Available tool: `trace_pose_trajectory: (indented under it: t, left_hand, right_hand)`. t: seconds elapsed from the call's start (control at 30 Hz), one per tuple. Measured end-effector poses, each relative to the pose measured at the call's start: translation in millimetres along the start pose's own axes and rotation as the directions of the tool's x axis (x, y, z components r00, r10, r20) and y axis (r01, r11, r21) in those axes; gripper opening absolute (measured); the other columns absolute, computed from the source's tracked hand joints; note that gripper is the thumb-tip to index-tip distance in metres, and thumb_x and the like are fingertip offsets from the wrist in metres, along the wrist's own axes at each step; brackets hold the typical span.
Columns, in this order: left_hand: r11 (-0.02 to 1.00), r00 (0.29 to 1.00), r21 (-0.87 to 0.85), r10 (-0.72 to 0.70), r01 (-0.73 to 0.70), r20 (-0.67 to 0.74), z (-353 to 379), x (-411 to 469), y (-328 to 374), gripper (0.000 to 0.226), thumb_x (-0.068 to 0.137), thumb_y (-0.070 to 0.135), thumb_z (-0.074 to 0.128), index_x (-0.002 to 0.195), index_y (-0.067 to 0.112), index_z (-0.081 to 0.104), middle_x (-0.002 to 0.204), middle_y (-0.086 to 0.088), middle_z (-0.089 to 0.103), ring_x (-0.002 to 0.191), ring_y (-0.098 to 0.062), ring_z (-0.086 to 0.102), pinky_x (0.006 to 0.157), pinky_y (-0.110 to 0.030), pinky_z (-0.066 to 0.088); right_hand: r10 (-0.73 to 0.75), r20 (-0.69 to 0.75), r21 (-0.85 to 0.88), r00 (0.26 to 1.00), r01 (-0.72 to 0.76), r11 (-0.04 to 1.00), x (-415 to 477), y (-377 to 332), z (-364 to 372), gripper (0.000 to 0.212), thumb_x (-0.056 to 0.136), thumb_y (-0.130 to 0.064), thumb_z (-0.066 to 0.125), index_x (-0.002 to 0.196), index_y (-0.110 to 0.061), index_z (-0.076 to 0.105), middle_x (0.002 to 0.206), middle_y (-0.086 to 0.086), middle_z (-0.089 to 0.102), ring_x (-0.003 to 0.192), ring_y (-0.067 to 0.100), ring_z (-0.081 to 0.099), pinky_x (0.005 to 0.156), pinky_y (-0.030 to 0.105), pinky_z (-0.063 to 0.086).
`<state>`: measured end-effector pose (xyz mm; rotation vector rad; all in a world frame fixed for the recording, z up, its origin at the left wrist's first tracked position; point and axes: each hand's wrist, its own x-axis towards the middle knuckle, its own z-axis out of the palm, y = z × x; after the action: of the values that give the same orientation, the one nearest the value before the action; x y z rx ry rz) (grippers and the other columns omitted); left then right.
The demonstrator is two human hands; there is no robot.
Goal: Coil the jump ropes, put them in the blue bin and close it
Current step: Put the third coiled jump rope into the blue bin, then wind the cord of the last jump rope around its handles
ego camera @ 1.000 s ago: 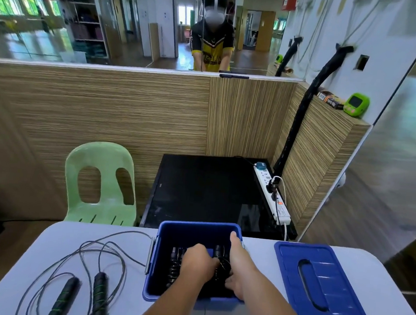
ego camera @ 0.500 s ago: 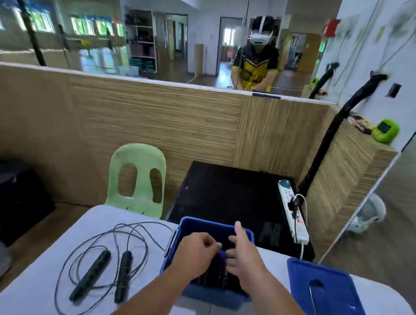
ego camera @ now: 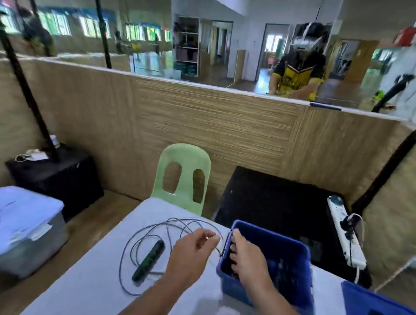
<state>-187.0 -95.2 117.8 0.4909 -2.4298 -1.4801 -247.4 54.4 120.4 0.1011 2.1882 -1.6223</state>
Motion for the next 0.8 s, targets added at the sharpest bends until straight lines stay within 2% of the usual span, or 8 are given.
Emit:
trace_pose_trajectory:
  t: [0.03, 0.1, 0.17, 0.3, 0.43, 0.6, 0.7, 0.8]
  left_hand:
    - [1.000, 1.000, -0.004, -0.005, 0.005, -0.001, -10.6, 2.0, -7.9, 0.023, 0.090, 0.058, 0.060, 0.095, 0.038, 0.071, 0.086, 0.019, 0.074, 0.082, 0.004, 0.066, 0.076, -0.022, 0.054]
    - [0.999, 1.000, -0.030, -0.017, 0.018, 0.009, -31.1, 6.2, -23.6, 0.020, 0.092, 0.053, 0.064, 0.098, 0.036, 0.072, 0.086, 0.017, 0.075, 0.082, 0.002, 0.068, 0.075, -0.019, 0.053]
    - [0.999, 1.000, -0.049, -0.022, 0.023, 0.019, -51.4, 10.2, -37.0, 0.016, 0.095, 0.047, 0.066, 0.098, 0.033, 0.072, 0.085, 0.016, 0.075, 0.078, 0.002, 0.067, 0.070, -0.014, 0.049]
    - [0.999, 0.998, -0.031, -0.043, 0.044, 0.043, -84.0, 22.0, -68.9, 0.019, 0.090, 0.056, 0.063, 0.094, 0.039, 0.072, 0.085, 0.018, 0.074, 0.081, 0.003, 0.067, 0.076, -0.024, 0.051]
    - [0.996, 0.995, 0.039, -0.083, 0.081, 0.052, -107.3, 32.6, -92.3, 0.017, 0.093, 0.055, 0.062, 0.096, 0.040, 0.069, 0.084, 0.014, 0.072, 0.079, 0.003, 0.064, 0.072, -0.020, 0.049]
    - [0.988, 0.993, 0.116, -0.107, 0.099, 0.059, -115.3, 47.2, -118.8, 0.018, 0.095, 0.050, 0.062, 0.102, 0.035, 0.069, 0.086, 0.013, 0.071, 0.080, 0.002, 0.063, 0.068, -0.016, 0.045]
    - [0.976, 0.993, 0.204, -0.088, 0.071, 0.076, -110.8, 59.6, -134.4, 0.021, 0.095, 0.040, 0.062, 0.091, 0.021, 0.070, 0.083, 0.003, 0.070, 0.078, -0.009, 0.064, 0.074, -0.030, 0.052]
    - [0.957, 0.990, 0.282, -0.100, 0.068, 0.104, -103.5, 73.2, -152.2, 0.028, 0.087, 0.034, 0.060, 0.068, 0.015, 0.053, 0.068, -0.005, 0.057, 0.068, -0.019, 0.057, 0.069, -0.043, 0.051]
  right_hand:
    - [-0.020, 0.004, -0.045, 1.000, 0.021, 0.999, -16.6, -15.6, 11.7, 0.053, 0.083, -0.065, 0.043, 0.065, -0.018, 0.060, 0.072, 0.005, 0.066, 0.074, 0.027, 0.064, 0.083, 0.050, 0.056]
    - [-0.050, 0.000, -0.105, 0.999, 0.050, 0.993, -25.9, -25.6, 36.7, 0.033, 0.099, -0.054, 0.042, 0.072, -0.040, 0.055, 0.078, -0.005, 0.061, 0.081, 0.021, 0.059, 0.090, 0.049, 0.054]
    - [-0.050, 0.000, -0.093, 0.999, 0.049, 0.994, -28.6, -28.8, 62.0, 0.031, 0.097, -0.060, 0.044, 0.080, -0.039, 0.060, 0.090, -0.009, 0.066, 0.092, 0.016, 0.061, 0.101, 0.047, 0.051]
    - [-0.060, 0.000, -0.110, 0.998, 0.059, 0.992, -19.8, -25.1, 108.4, 0.032, 0.089, -0.066, 0.042, 0.084, -0.042, 0.062, 0.109, -0.013, 0.067, 0.114, 0.016, 0.063, 0.107, 0.048, 0.048]
    - [-0.053, -0.001, -0.122, 0.999, 0.052, 0.991, -11.4, -20.2, 137.3, 0.027, 0.097, -0.059, 0.050, 0.091, -0.039, 0.066, 0.107, -0.017, 0.067, 0.108, 0.012, 0.064, 0.105, 0.046, 0.050]
    - [-0.070, 0.001, -0.356, 0.998, 0.066, 0.932, 13.7, -12.5, 162.2, 0.036, 0.103, -0.046, 0.048, 0.099, -0.019, 0.071, 0.095, -0.003, 0.068, 0.091, 0.016, 0.059, 0.084, 0.033, 0.044]
    - [-0.083, 0.024, -0.454, 0.996, 0.085, 0.887, 34.0, -0.5, 173.5, 0.038, 0.100, -0.046, 0.055, 0.079, -0.014, 0.057, 0.078, 0.001, 0.062, 0.074, 0.014, 0.055, 0.070, 0.027, 0.041]
    - [-0.071, 0.046, -0.540, 0.996, 0.084, 0.838, 57.3, 11.0, 184.6, 0.024, 0.094, -0.037, 0.065, 0.093, -0.013, 0.066, 0.092, 0.000, 0.070, 0.087, 0.018, 0.063, 0.073, 0.028, 0.043]
